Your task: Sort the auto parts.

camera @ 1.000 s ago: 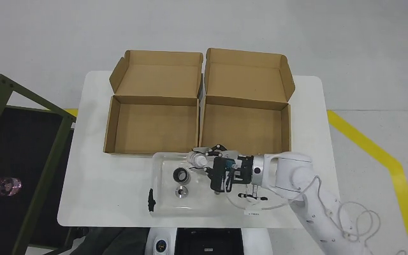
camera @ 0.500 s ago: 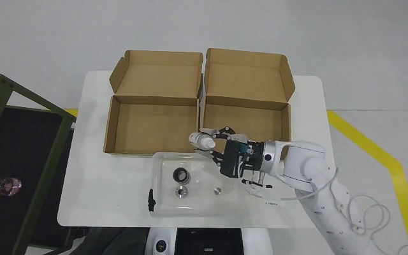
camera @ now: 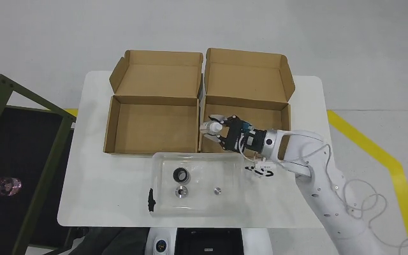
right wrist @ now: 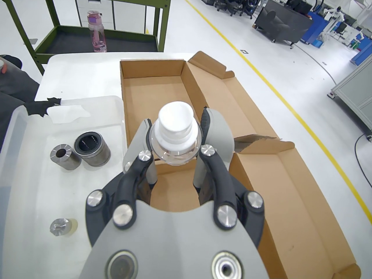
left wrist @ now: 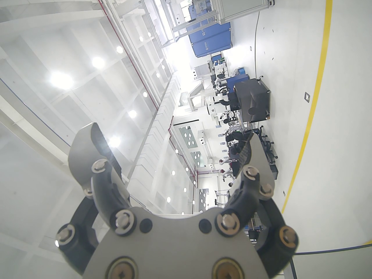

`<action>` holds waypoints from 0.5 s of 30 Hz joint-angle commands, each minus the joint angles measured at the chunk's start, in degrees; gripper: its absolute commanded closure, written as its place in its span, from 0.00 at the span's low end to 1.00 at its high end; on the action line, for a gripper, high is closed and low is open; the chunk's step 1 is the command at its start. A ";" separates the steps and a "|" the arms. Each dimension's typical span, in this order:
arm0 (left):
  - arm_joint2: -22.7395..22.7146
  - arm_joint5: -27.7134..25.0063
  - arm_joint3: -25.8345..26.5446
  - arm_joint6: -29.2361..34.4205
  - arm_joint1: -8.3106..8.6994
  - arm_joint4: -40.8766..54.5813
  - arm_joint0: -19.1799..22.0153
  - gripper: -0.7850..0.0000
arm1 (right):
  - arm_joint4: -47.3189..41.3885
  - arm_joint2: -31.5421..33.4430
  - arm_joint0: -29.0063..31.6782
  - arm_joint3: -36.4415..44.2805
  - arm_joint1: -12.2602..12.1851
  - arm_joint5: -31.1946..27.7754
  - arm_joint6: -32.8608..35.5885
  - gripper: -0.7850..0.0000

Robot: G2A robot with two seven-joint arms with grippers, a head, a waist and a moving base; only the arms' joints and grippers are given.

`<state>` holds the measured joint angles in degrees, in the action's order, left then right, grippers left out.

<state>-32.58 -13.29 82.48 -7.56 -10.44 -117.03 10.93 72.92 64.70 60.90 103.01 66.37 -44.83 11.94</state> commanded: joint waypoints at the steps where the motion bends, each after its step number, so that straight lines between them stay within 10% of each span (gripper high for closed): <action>1: 0.00 0.00 0.00 0.00 0.00 0.00 0.00 0.00 | 0.04 -0.23 -0.77 -1.97 0.08 0.50 0.20 1.00; 15: 0.00 0.00 0.00 0.00 0.00 0.00 0.00 0.00 | -0.73 -3.47 -7.68 -14.70 0.84 -0.13 3.36 1.00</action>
<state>-32.58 -13.29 82.48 -7.56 -10.44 -117.03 10.93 72.47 61.63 53.63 89.27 67.12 -44.88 15.27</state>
